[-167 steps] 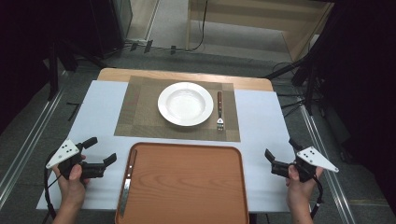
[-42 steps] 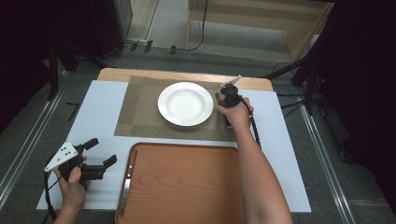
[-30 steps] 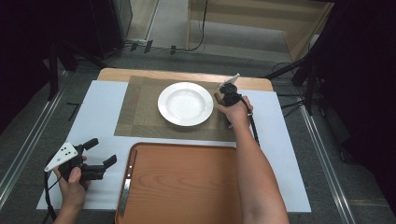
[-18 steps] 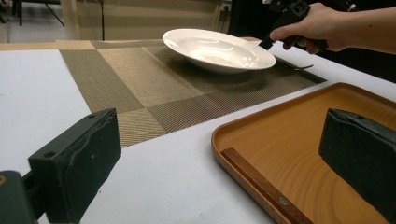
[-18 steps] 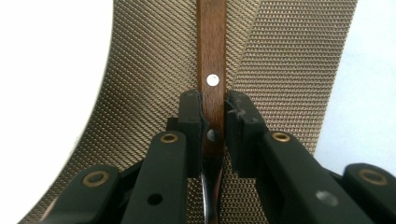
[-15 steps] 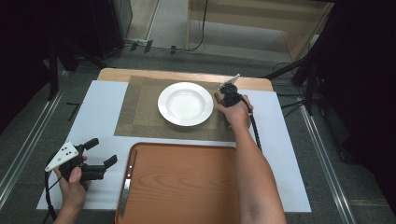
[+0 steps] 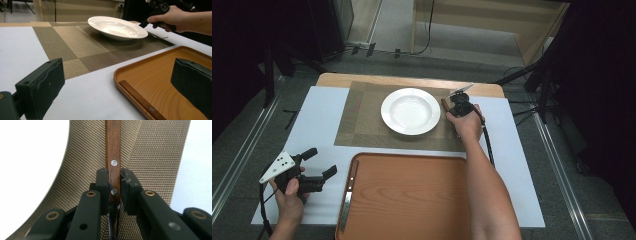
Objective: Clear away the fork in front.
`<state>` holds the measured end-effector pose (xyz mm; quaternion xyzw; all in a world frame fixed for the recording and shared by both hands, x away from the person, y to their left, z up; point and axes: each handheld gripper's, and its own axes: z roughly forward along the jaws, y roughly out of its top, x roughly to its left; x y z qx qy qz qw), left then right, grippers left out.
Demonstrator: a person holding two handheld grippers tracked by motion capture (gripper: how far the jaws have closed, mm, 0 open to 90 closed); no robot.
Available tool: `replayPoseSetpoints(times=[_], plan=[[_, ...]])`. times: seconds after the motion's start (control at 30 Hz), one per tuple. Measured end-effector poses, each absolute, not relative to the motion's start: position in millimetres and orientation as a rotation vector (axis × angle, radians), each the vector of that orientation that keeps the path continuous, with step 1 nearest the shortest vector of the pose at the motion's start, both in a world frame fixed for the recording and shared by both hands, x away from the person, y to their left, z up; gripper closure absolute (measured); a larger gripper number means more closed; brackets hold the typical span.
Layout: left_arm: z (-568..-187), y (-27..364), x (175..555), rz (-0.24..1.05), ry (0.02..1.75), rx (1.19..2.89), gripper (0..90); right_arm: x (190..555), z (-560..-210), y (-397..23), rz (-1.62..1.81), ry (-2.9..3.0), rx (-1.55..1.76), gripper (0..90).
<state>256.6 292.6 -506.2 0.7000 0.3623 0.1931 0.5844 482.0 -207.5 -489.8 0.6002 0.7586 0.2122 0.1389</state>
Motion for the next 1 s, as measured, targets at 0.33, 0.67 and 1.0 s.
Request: replayPoseSetpoints(times=[0.33,0.67,1.0], plan=[[-505.6,291.1,256.6,0.469,0.854,1.641,0.0,463.9,-473.3,-216.9,0.758,2.122,1.694,76.7],[-502.2,286.3,256.5,0.507,0.861,1.680,0.0,443.9,-459.8,-232.1,0.908,2.034,1.641,76.7],[-494.1,270.7,255.9,0.489,0.831,1.686,0.0,419.4,-451.1,-246.3,1.055,1.972,1.556,76.7]])
